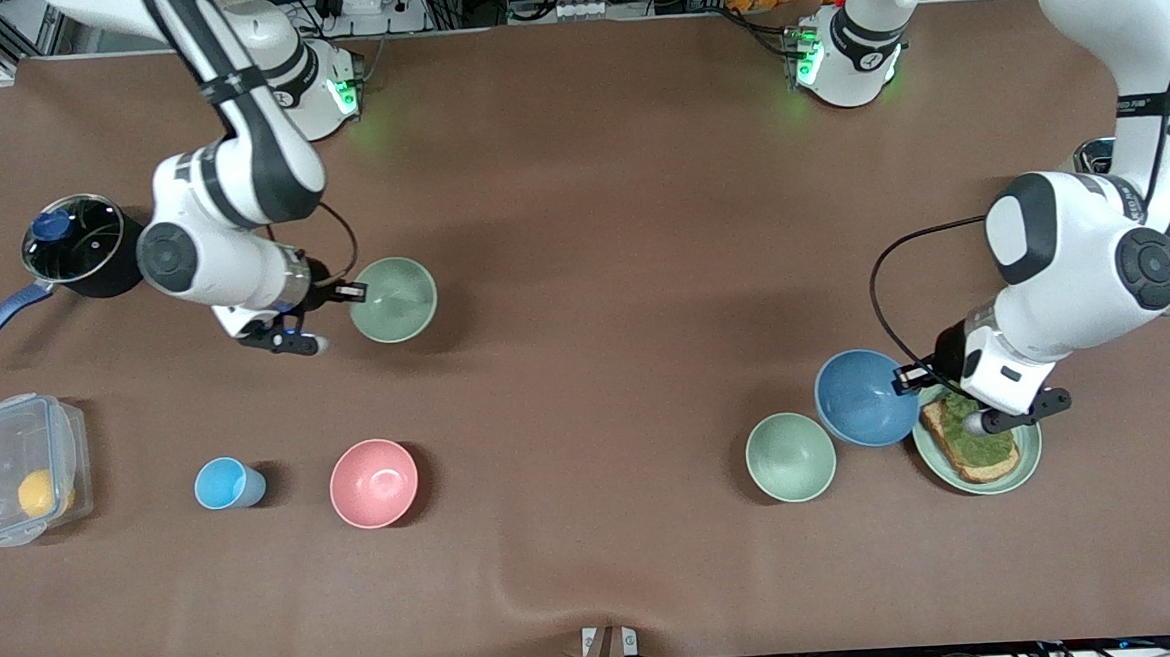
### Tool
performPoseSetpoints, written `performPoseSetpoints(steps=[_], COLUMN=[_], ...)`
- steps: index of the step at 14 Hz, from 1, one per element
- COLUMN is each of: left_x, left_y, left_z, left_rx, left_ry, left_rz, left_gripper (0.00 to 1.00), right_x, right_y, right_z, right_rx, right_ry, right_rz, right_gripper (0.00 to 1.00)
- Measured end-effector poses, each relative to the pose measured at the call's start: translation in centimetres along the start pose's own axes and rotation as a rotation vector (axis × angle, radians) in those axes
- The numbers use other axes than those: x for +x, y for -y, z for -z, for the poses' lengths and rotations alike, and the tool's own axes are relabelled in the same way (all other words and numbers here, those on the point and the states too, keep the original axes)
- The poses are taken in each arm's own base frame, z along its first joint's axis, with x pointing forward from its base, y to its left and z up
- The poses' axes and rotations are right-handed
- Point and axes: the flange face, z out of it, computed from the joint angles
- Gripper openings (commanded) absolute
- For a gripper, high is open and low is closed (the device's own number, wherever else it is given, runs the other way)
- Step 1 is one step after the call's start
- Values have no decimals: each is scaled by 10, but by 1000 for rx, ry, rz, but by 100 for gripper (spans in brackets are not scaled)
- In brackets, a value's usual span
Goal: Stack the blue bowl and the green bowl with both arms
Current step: 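Grasp the green bowl with the right gripper while the left gripper lifts the blue bowl, then carry the blue bowl and green bowl toward each other at table center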
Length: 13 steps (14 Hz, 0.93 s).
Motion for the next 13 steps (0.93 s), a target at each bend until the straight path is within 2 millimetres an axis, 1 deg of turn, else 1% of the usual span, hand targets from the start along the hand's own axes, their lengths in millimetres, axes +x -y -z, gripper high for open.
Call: performPoseSetpoints(steps=[2,4,8,13], left_x=[-6,-17,-32,-57], left_y=[-14,-24,-36,-51], left_z=[-2,-8,-12,-19], left_rx=[-7,4,17,31], left_ry=[11,65,114,145], left_rz=[13,41,72,103], left_gripper=[0,0,0,0], right_x=[-25,-49,-80,-112], right_y=[42,75,119,159], right_z=[-10,-24,-55,-85], right_rx=[3,10,43,95], right_ry=[-42,-71,-119,-158], right_rz=[-92,-157,-302,-403], right_gripper=[0,0,0,0])
